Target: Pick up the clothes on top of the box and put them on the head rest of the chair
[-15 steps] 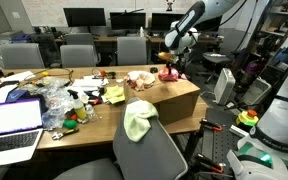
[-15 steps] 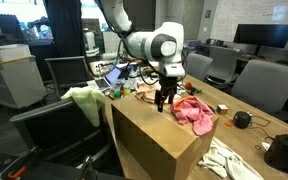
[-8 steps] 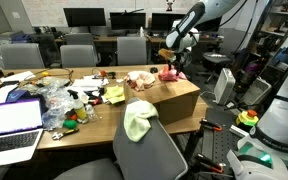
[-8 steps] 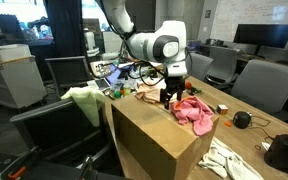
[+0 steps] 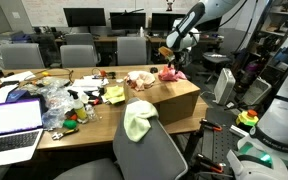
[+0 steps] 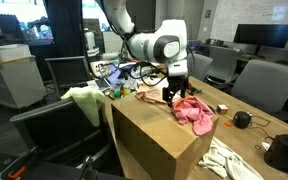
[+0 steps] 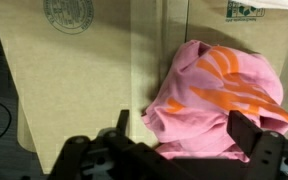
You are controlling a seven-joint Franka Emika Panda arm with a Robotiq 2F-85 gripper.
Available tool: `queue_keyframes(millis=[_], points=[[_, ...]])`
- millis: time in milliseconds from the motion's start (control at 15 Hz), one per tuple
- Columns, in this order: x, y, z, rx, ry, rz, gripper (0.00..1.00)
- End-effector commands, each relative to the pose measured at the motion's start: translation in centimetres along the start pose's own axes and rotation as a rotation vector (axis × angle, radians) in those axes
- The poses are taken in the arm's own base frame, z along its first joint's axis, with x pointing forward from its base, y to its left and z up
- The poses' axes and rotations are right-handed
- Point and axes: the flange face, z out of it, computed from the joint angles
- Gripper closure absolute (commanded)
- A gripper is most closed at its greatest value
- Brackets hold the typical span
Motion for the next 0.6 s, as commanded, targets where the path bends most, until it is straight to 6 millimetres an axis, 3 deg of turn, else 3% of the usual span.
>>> queue_keyframes(millis=[0,533], points=[[-0.8,-1.2,0.2,0.029,0.007,0.008,0.00],[-0.1,-3.6,1.4,0.019,0.007,0.001,0.00]])
